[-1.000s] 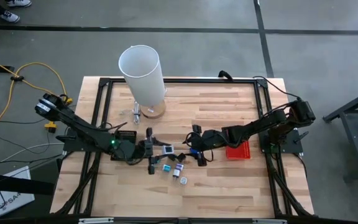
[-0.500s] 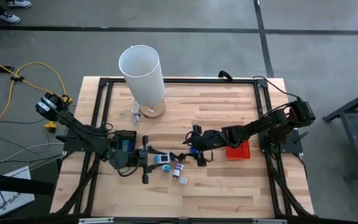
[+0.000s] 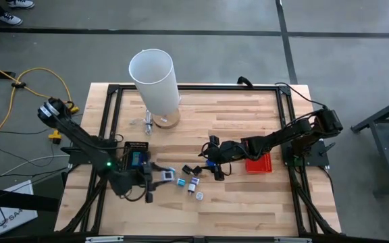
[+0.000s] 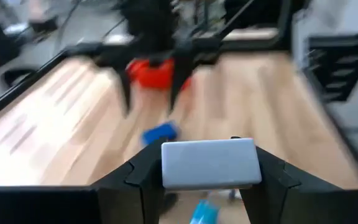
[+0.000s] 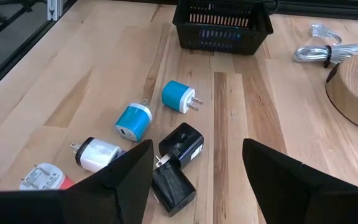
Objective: Pick & Place Office items
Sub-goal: Put the white digital timer into the black bin
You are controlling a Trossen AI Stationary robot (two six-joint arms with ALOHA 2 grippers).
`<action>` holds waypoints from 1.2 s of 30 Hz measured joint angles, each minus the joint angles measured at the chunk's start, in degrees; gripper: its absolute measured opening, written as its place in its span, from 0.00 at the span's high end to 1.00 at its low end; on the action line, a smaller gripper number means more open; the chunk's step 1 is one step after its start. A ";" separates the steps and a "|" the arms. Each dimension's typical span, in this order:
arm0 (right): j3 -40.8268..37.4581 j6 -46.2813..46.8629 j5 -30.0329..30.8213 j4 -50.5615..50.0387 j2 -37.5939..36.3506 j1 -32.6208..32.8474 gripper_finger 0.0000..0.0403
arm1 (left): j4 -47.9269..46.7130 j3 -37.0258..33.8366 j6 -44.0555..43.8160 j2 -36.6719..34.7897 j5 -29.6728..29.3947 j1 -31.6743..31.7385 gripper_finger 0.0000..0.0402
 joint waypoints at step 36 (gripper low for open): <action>0.00 0.00 0.01 -0.01 0.00 0.00 0.42 | -78.09 -0.35 -97.93 -1.05 -14.67 -16.21 0.60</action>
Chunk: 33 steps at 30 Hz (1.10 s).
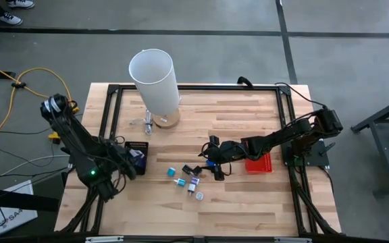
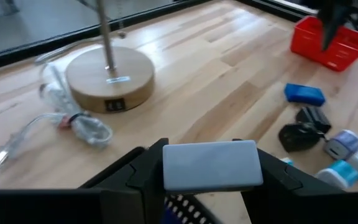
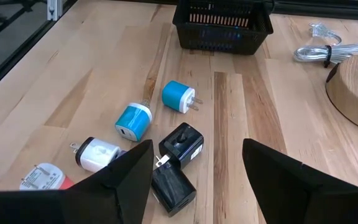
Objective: Pick & Place Office items
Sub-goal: Put the white digital timer into the black bin
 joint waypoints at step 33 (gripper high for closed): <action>0.00 0.00 -0.01 0.01 0.00 0.00 0.42 | -1.41 -2.45 -32.35 18.49 15.28 5.96 0.60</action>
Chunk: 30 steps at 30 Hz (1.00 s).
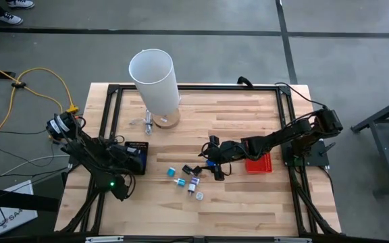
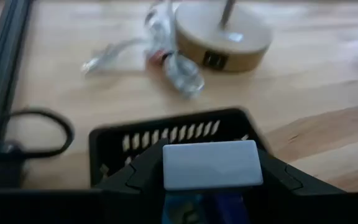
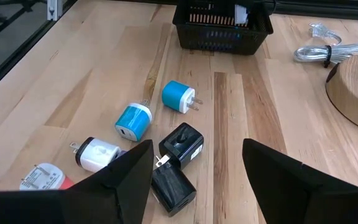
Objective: Pick & Place Office items
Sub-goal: Put the white digital timer into the black bin
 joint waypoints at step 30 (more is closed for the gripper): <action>0.00 0.01 0.00 -0.01 0.00 0.00 0.42 | 5.35 -0.11 6.72 0.07 4.73 6.33 0.59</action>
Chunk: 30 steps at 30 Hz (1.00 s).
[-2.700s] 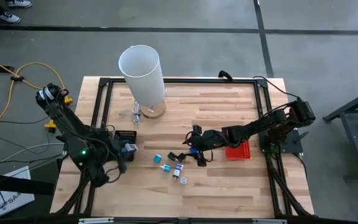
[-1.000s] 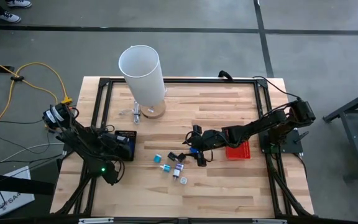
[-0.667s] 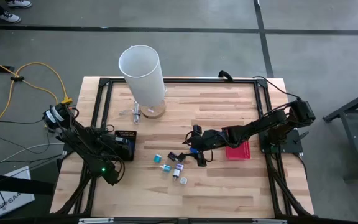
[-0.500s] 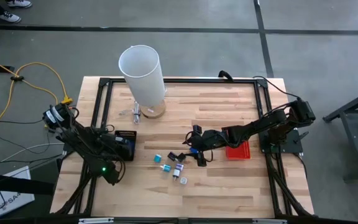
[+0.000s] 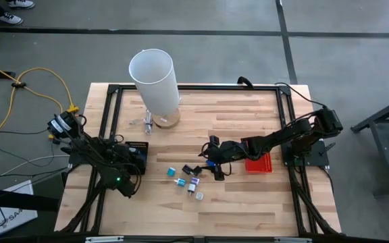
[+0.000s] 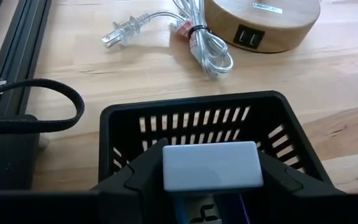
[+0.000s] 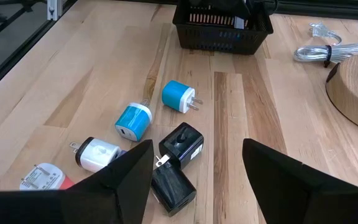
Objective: Pick & Place Office items
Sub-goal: Put the white digital timer into the black bin, then put the dark blue digital timer into the black bin
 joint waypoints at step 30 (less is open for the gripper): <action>0.00 0.00 0.01 -0.01 0.00 -0.02 0.42 | 0.22 0.02 -0.19 0.00 -1.39 -0.05 0.51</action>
